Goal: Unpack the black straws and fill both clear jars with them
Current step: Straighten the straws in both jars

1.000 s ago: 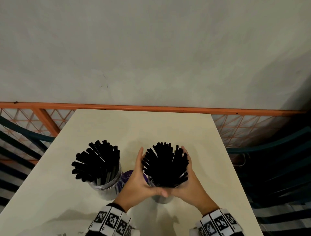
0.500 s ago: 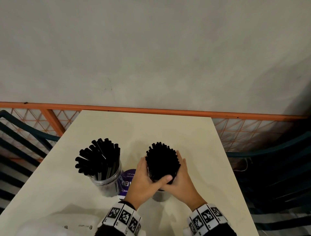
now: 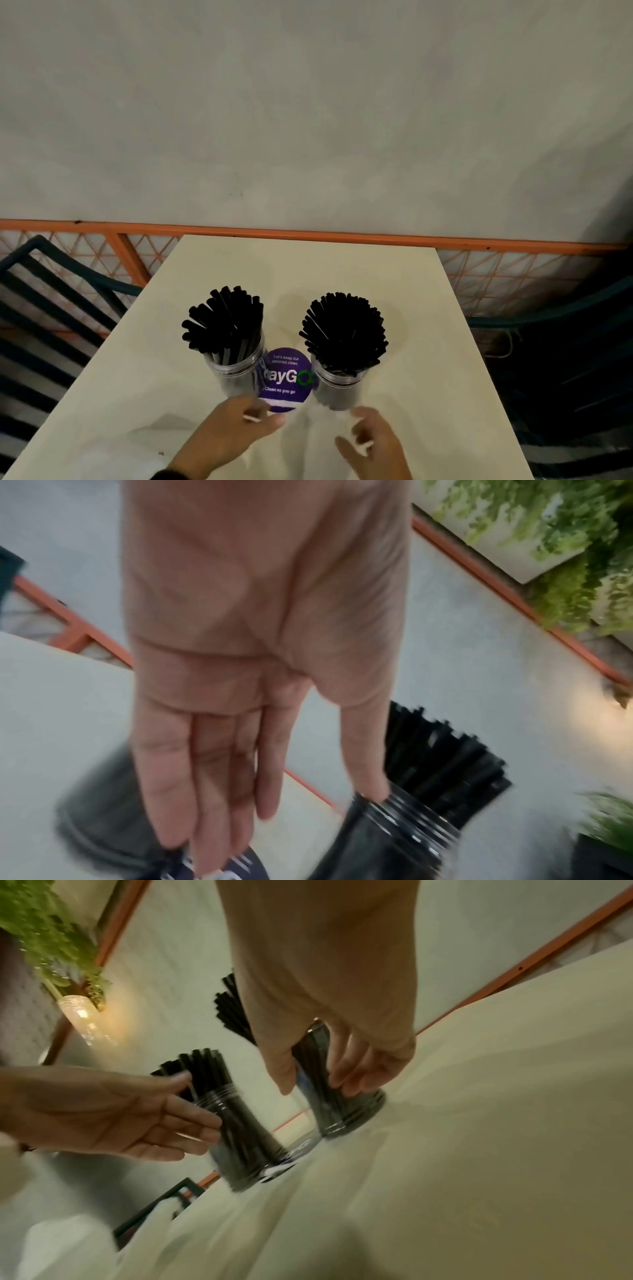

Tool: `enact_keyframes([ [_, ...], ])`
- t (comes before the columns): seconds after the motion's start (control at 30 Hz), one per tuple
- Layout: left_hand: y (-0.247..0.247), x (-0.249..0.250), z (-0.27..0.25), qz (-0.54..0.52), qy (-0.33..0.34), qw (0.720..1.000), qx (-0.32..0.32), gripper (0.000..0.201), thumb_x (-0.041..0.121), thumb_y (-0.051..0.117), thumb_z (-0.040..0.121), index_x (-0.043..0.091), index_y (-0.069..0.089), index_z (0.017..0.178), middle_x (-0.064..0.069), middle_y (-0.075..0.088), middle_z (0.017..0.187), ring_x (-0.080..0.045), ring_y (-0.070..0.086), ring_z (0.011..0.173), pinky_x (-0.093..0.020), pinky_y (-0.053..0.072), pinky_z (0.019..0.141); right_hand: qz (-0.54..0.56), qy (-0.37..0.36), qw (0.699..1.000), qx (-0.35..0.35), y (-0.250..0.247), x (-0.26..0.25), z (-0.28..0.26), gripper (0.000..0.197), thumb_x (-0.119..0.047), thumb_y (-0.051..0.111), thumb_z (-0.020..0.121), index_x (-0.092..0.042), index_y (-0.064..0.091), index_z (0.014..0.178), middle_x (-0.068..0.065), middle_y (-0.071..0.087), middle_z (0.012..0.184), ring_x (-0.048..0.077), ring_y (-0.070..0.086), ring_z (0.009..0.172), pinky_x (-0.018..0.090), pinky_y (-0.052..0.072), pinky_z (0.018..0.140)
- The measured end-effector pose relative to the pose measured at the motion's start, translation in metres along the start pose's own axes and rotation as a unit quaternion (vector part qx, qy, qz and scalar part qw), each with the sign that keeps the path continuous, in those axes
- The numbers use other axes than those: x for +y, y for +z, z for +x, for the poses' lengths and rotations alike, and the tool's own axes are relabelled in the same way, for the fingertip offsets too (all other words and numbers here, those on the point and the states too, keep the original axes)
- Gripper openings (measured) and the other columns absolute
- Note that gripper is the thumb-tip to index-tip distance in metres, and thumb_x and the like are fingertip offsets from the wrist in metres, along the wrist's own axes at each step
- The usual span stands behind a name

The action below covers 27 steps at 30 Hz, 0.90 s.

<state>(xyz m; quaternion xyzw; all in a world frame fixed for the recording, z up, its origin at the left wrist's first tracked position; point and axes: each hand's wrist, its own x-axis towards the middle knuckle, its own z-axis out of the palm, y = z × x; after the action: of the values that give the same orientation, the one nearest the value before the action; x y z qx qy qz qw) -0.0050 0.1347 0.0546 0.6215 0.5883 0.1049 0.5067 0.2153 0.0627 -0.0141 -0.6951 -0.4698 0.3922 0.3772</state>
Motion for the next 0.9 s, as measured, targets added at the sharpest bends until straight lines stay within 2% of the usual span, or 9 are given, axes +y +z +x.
enact_keyframes([
  [0.1, -0.038, -0.021, -0.001, 0.073, -0.079, 0.993, 0.05, 0.042, 0.051, 0.07, 0.07, 0.013, 0.066, 0.087, 0.0, 0.067, 0.088, -0.013, 0.062, 0.084, -0.021, 0.045, 0.069, -0.042, -0.045, 0.993, -0.099, 0.027, -0.026, -0.006, 0.056, -0.027, 0.072, 0.071, -0.073, 0.042, 0.081, -0.027, 0.062, 0.066, -0.009, 0.056, 0.07, 0.007, 0.04, 0.061],
  [0.2, -0.071, -0.034, 0.001, 0.034, -0.083, 0.994, 0.062, 0.076, 0.062, 0.075, 0.052, 0.018, 0.05, 0.109, -0.002, 0.057, 0.107, -0.016, 0.056, 0.096, -0.026, 0.043, 0.078, -0.056, -0.084, 0.989, -0.107, 0.056, -0.063, 0.0, 0.041, -0.034, 0.066, 0.07, -0.068, 0.047, 0.081, -0.025, 0.056, 0.08, -0.015, 0.053, 0.083, 0.004, 0.041, 0.072],
  [0.3, -0.093, -0.029, 0.007, -0.04, 0.039, 0.995, 0.083, 0.123, 0.075, 0.074, 0.022, 0.029, 0.028, 0.126, 0.005, 0.045, 0.12, -0.014, 0.049, 0.109, -0.024, 0.04, 0.083, -0.037, -0.111, 0.989, -0.092, 0.078, -0.096, 0.013, 0.061, -0.029, 0.07, 0.075, -0.052, 0.03, 0.116, -0.016, 0.045, 0.116, -0.006, 0.047, 0.109, 0.015, 0.042, 0.097],
  [0.4, -0.104, -0.018, 0.02, -0.052, 0.152, 0.984, 0.08, 0.138, 0.073, 0.077, 0.025, 0.03, 0.012, 0.138, 0.009, 0.037, 0.132, -0.008, 0.035, 0.125, -0.023, 0.031, 0.098, -0.032, -0.111, 0.99, -0.086, 0.091, -0.121, 0.037, 0.103, -0.045, 0.077, 0.065, -0.029, 0.012, 0.143, -0.01, 0.029, 0.14, 0.009, 0.03, 0.132, 0.031, 0.032, 0.112],
  [0.47, -0.109, -0.014, 0.03, -0.07, 0.167, 0.982, 0.055, 0.146, 0.065, 0.082, 0.026, 0.031, 0.001, 0.142, 0.01, 0.032, 0.137, -0.006, 0.033, 0.128, -0.021, 0.031, 0.101, -0.016, -0.13, 0.988, -0.076, 0.098, -0.136, 0.054, 0.12, -0.06, 0.08, 0.052, -0.032, 0.009, 0.144, -0.01, 0.028, 0.142, 0.011, 0.027, 0.136, 0.038, 0.031, 0.114],
  [0.6, -0.106, -0.007, 0.046, -0.121, 0.203, 0.971, 0.02, 0.135, 0.054, 0.087, 0.031, 0.038, 0.007, 0.139, 0.024, 0.034, 0.131, 0.024, 0.038, 0.111, 0.0, 0.036, 0.087, 0.012, -0.182, 0.979, -0.086, 0.115, -0.152, 0.078, 0.117, -0.065, 0.078, 0.047, -0.066, -0.007, 0.127, -0.021, 0.035, 0.139, 0.009, 0.032, 0.136, 0.051, 0.021, 0.116],
  [0.67, -0.099, -0.003, 0.051, -0.143, 0.209, 0.967, 0.035, 0.116, 0.051, 0.085, 0.043, 0.035, 0.017, 0.136, 0.025, 0.039, 0.13, 0.021, 0.039, 0.114, -0.004, 0.039, 0.09, 0.015, -0.173, 0.98, -0.097, 0.12, -0.158, 0.082, 0.116, -0.056, 0.079, 0.052, -0.073, -0.015, 0.116, -0.025, 0.036, 0.134, 0.01, 0.036, 0.134, 0.045, 0.025, 0.116],
  [0.77, -0.092, 0.003, 0.048, -0.158, 0.214, 0.961, 0.075, 0.094, 0.044, 0.082, 0.057, 0.038, 0.023, 0.13, 0.027, 0.041, 0.125, 0.013, 0.041, 0.118, -0.012, 0.04, 0.096, 0.043, -0.173, 0.981, -0.076, 0.12, -0.159, 0.084, 0.108, -0.029, 0.081, 0.063, -0.067, -0.003, 0.12, -0.014, 0.043, 0.13, 0.009, 0.049, 0.121, 0.008, 0.043, 0.092],
  [0.9, -0.104, -0.003, 0.043, -0.168, 0.22, 0.959, 0.051, 0.111, 0.036, 0.083, 0.052, 0.037, 0.01, 0.136, 0.029, 0.033, 0.125, 0.028, 0.037, 0.108, 0.005, 0.034, 0.084, 0.07, -0.173, 0.978, -0.094, 0.109, -0.148, 0.079, 0.113, -0.038, 0.082, 0.056, -0.051, 0.001, 0.134, -0.012, 0.038, 0.136, 0.007, 0.047, 0.125, 0.026, 0.044, 0.101],
])
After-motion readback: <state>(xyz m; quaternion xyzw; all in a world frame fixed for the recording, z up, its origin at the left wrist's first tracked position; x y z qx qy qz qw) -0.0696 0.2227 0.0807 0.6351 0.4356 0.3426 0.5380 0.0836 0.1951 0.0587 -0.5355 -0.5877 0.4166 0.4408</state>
